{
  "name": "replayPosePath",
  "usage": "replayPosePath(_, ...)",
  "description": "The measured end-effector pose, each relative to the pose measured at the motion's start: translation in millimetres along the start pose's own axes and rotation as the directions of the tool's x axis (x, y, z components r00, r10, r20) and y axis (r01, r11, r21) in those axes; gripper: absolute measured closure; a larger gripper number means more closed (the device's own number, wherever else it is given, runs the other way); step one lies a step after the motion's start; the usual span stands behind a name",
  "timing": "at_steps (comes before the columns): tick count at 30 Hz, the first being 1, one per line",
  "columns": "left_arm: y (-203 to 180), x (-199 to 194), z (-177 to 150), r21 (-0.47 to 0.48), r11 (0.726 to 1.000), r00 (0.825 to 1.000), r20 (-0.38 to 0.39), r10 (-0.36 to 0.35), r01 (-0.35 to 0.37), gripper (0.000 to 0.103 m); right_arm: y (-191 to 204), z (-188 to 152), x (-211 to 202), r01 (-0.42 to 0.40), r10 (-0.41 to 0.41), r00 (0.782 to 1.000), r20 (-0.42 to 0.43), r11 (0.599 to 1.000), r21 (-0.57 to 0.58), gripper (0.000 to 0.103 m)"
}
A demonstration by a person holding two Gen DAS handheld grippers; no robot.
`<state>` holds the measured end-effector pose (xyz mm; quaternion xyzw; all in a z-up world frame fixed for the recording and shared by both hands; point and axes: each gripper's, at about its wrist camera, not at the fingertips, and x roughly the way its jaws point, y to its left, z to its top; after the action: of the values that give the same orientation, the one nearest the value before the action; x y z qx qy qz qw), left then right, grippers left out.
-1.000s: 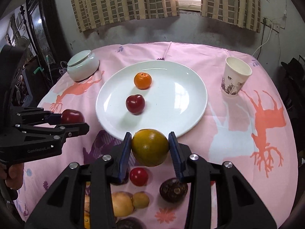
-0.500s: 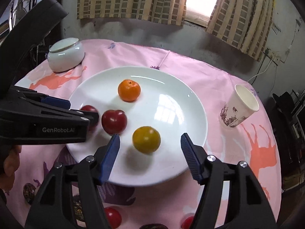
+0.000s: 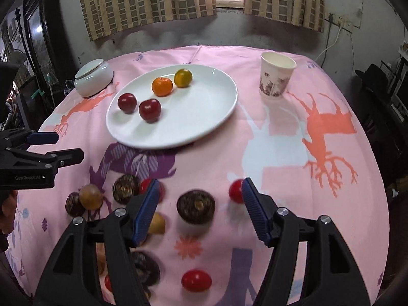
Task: Organize fruits
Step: 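Place the plum on the plate with the left tool while the right tool places the yellow tomato, then grasp an orange with the left tool while the right tool grasps a dark mangosteen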
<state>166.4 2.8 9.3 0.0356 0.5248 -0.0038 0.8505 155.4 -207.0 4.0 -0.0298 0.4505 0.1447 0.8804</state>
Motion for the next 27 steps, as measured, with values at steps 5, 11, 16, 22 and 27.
replayPosePath(5,-12,-18,-59,-0.009,0.999,0.997,-0.072,-0.037,0.036,0.019,-2,-33,-22,-0.012,0.014,0.999,-0.036,0.999,0.042,0.036)
replayPosePath(11,-28,-25,-113,-0.026,0.997,0.983,-0.167,-0.082,0.078,0.019,-1,-61,-34,-0.025,0.031,0.997,-0.074,0.997,0.075,0.035)
replayPosePath(16,-41,-27,-130,-0.01,0.996,0.976,-0.197,-0.09,0.09,0.019,6,-77,-41,-0.039,0.046,0.995,-0.094,0.996,0.075,0.035)
replayPosePath(22,-48,-30,-134,-0.03,0.994,0.975,-0.196,-0.104,0.101,0.021,15,-95,-47,-0.055,0.061,0.991,-0.118,0.997,0.052,0.035)
replayPosePath(27,-57,-36,-135,-0.022,0.99,0.972,-0.188,-0.142,0.141,0.021,12,-103,-50,-0.058,0.067,0.989,-0.133,0.996,0.064,0.035)
